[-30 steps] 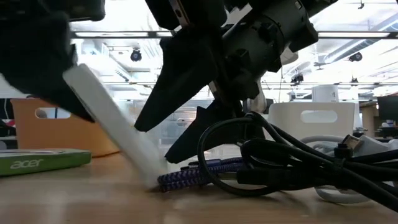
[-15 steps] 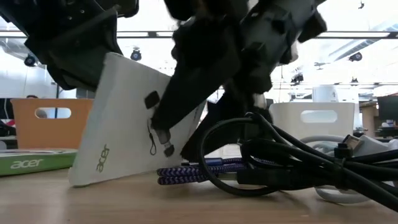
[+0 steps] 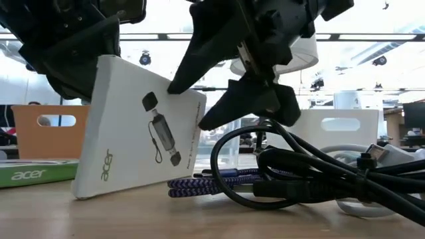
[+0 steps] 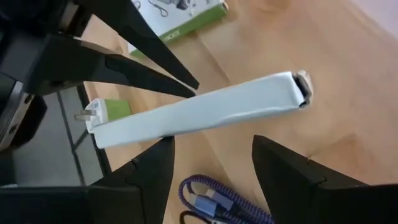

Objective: Pick and place items into bin
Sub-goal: Put the right card reader box into the white bin

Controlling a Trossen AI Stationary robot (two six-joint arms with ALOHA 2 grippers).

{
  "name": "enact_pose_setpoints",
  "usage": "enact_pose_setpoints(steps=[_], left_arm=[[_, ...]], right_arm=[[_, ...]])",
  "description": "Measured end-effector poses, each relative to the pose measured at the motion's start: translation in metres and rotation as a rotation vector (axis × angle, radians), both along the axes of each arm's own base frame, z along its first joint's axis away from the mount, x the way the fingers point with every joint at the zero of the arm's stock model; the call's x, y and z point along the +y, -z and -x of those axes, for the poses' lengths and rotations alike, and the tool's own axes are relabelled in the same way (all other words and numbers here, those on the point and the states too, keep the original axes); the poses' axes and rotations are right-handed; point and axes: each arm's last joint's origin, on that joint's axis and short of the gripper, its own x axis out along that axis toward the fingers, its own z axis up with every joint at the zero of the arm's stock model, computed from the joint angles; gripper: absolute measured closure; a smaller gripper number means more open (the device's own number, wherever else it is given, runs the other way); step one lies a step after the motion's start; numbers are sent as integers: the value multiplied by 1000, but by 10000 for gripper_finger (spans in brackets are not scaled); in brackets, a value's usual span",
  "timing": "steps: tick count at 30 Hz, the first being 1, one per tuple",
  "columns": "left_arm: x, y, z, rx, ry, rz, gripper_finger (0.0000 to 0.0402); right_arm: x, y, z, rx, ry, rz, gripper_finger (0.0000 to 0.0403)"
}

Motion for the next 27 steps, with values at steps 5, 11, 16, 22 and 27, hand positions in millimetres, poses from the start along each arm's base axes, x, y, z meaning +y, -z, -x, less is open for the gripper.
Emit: enact_pose_setpoints(steps=[5,11,16,22,27], left_arm=[[-1,2,0,5,4,-1,400],[-1,1,0,8,17,-12,400],[-1,1,0,7,20,-15,400],[-2,1,0,1,37,-26,400],[-3,0,-1,-14,40,-17,400]], right_arm=[[0,-3,0,20,80,-79,202],[-2,-14,1,-12,146,-111,202],[-2,-19,2,-22,192,-130,202],[-2,-10,0,9,226,-152,202],[-2,-4,-2,45,265,-229,202]])
